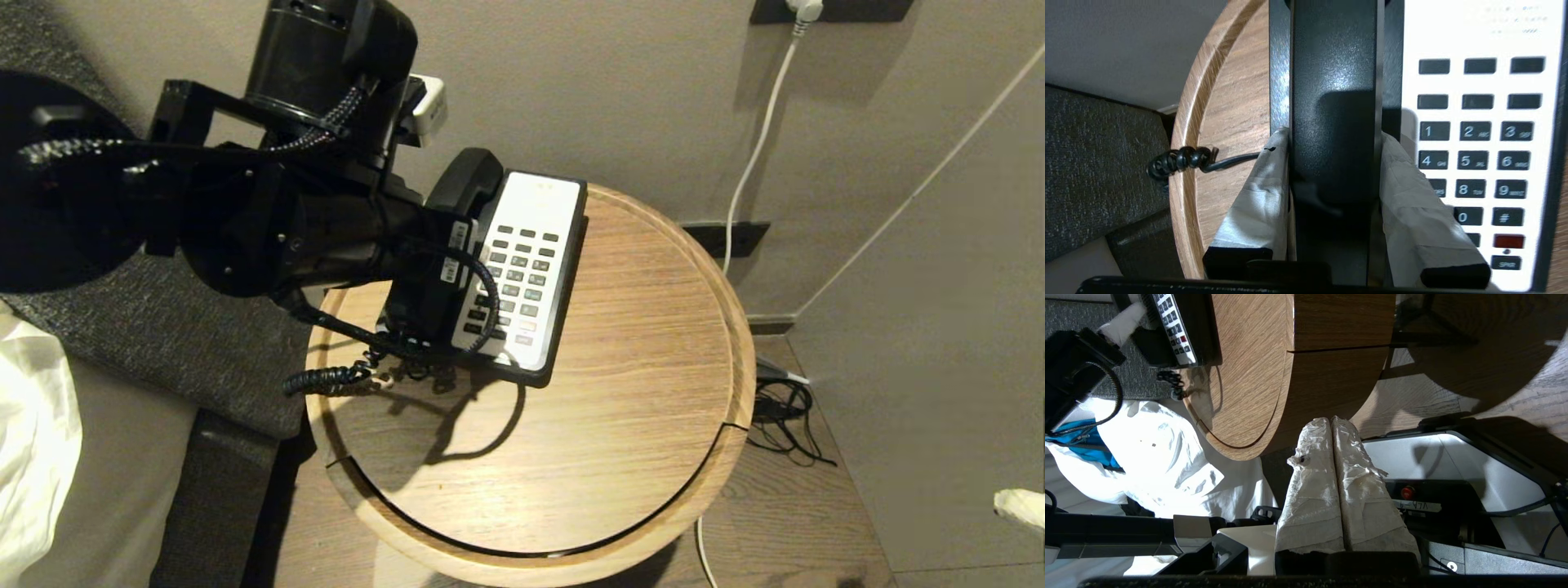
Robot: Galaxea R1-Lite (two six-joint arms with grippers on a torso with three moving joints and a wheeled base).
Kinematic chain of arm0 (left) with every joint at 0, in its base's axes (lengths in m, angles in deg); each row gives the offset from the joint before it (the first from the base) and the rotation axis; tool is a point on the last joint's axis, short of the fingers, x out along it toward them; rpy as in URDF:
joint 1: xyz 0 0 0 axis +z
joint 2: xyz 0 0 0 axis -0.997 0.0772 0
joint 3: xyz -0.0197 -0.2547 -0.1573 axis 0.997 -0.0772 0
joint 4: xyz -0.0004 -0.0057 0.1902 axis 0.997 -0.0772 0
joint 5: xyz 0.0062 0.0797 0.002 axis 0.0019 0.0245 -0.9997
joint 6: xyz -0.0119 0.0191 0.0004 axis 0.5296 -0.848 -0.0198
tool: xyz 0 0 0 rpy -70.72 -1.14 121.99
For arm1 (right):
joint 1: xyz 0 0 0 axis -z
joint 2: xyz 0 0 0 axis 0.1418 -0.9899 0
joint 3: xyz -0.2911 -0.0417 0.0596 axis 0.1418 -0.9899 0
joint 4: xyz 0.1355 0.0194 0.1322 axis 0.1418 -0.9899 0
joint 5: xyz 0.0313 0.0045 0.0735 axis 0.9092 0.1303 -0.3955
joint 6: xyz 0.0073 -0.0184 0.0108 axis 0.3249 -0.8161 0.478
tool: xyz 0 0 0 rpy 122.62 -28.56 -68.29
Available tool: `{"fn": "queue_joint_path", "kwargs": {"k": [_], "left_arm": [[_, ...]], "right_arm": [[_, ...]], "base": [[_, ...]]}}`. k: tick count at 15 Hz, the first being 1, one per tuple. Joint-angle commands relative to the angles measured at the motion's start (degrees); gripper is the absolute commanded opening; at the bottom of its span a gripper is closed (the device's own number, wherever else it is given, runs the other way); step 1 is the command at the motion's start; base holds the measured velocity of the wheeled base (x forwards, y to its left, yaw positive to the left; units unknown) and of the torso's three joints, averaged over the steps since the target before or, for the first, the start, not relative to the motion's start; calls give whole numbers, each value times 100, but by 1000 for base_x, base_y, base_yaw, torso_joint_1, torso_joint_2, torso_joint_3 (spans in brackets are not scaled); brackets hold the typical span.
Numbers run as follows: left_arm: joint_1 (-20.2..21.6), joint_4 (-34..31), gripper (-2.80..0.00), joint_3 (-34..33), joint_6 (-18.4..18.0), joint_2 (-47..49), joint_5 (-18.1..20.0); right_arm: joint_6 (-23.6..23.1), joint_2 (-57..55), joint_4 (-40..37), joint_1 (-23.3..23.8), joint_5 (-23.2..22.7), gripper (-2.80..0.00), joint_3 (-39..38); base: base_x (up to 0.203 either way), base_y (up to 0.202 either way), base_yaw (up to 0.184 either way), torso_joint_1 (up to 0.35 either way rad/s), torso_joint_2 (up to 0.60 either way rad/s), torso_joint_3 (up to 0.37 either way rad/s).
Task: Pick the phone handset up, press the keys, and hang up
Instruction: Put the handset back
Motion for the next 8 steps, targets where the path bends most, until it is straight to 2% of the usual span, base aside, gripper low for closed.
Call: {"fn": "queue_joint_path", "kwargs": {"k": [1, 6, 7, 8], "left_arm": [[7, -37, -280, 46, 6, -11, -33], [8, -42, -280, -91, 6, -2, 0], [3, -26, -52, -143, 6, -2, -9], [3, -29, 0, -167, 11, -2, -9]], "right_arm": [[24, -6, -5, -2, -12, -280, -4], [24, -1, -5, -2, -30, -280, 4], [24, -1, -5, -2, -30, -280, 4], [24, -1, -5, -2, -30, -280, 4]], "base": [[0, 0, 0, 0, 0, 0], [0, 0, 0, 0, 0, 0], [0, 0, 0, 0, 0, 0], [0, 0, 0, 0, 0, 0]]}}
